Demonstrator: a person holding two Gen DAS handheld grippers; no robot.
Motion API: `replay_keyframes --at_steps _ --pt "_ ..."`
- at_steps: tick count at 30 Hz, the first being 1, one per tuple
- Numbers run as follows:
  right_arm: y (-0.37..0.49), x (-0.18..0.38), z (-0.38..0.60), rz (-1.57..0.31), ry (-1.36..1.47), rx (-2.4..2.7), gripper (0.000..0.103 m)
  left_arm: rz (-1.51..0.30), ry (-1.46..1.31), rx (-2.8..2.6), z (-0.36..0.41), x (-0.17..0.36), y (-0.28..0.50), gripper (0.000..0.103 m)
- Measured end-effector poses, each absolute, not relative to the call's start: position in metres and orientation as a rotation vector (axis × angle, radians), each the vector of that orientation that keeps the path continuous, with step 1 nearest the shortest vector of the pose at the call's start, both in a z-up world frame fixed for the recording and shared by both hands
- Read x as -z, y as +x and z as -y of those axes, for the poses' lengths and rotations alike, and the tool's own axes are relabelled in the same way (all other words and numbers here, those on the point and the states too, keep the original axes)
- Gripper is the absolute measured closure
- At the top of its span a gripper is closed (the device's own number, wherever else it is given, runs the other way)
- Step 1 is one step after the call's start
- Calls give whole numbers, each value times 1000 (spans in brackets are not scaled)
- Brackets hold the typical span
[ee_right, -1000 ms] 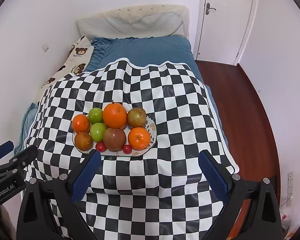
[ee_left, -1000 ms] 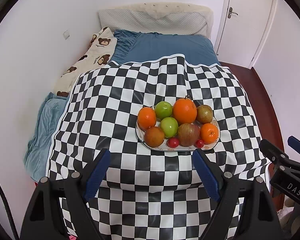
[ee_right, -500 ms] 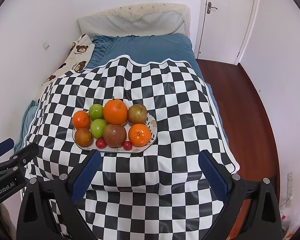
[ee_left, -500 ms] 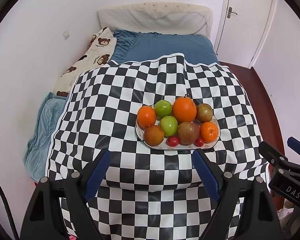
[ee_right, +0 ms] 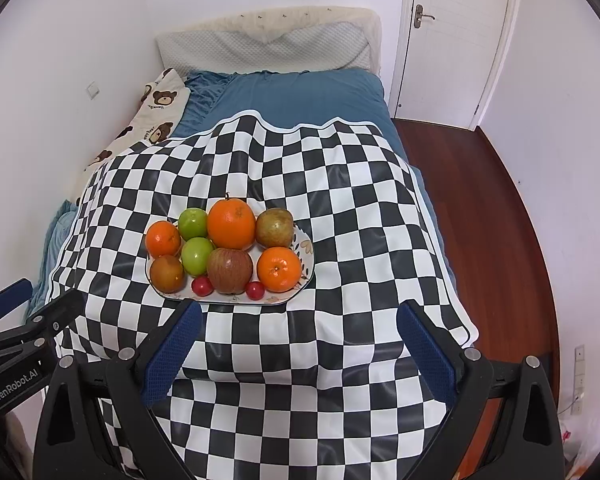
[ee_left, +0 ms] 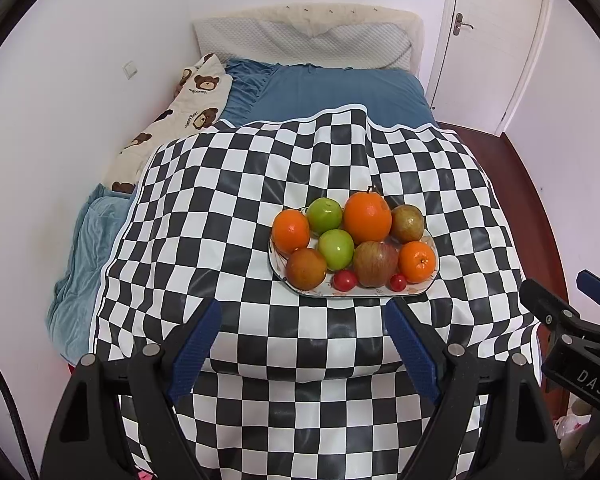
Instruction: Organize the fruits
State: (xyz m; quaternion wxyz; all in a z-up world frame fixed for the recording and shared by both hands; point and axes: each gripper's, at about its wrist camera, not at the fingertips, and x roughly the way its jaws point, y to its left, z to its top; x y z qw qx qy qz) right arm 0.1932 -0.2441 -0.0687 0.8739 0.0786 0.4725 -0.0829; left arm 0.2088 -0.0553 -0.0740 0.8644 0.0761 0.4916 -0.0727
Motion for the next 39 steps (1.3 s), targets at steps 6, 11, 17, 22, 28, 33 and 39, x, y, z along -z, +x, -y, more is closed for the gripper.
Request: replay_keyframes --at_steps 6,11,17,22,28,33,39 --pt "192 64 244 -975 166 168 3 -1023 156 154 56 74 209 20" --pt "192 62 243 -975 167 164 3 -1018 156 158 54 71 209 20" --pt "192 62 244 -976 168 162 3 -1015 162 162 57 70 207 20" --pt "192 61 244 -973 167 163 3 -1016 158 163 57 70 206 20" --pt "191 60 244 -969 168 164 3 -1015 162 165 58 70 206 20" --pt "191 60 245 -969 168 165 3 -1015 160 165 58 70 206 20" --pt "190 61 245 -968 170 164 3 -1013 161 164 58 70 206 20"
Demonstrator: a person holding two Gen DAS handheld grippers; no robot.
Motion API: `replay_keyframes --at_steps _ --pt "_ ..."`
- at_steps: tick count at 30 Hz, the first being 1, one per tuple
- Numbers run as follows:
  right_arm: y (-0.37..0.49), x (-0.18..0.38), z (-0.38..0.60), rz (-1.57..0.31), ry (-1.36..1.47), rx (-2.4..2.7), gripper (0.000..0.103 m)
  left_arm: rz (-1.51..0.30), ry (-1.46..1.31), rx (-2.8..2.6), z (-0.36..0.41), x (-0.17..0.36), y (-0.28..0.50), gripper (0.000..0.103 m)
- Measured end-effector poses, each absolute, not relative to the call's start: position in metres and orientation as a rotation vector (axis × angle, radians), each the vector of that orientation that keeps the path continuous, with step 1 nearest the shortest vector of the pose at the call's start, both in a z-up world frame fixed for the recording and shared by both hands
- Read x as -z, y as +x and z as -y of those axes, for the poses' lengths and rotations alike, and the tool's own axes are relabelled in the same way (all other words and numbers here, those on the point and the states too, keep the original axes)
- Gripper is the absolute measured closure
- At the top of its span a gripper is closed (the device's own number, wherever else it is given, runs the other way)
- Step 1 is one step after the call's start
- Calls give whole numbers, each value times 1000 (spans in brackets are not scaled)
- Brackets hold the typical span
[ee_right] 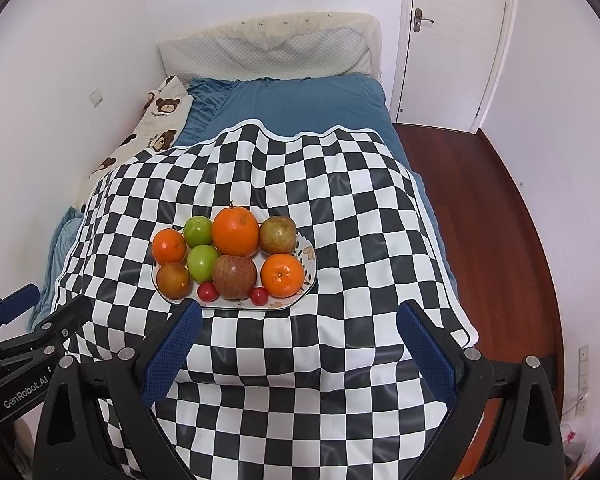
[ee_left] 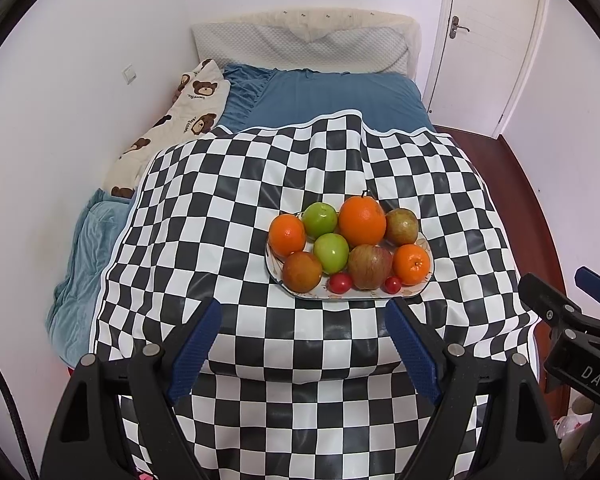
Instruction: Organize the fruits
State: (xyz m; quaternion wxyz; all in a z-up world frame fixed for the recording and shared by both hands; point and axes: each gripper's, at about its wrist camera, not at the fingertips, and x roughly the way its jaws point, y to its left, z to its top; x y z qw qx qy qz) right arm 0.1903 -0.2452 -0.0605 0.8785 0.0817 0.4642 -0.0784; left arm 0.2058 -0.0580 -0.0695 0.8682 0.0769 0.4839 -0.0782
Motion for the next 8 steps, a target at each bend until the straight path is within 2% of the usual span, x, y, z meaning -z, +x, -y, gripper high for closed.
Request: replay_keyframes --at_steps 8 --pt "186 61 244 -975 173 168 3 -1008 158 167 59 66 204 20"
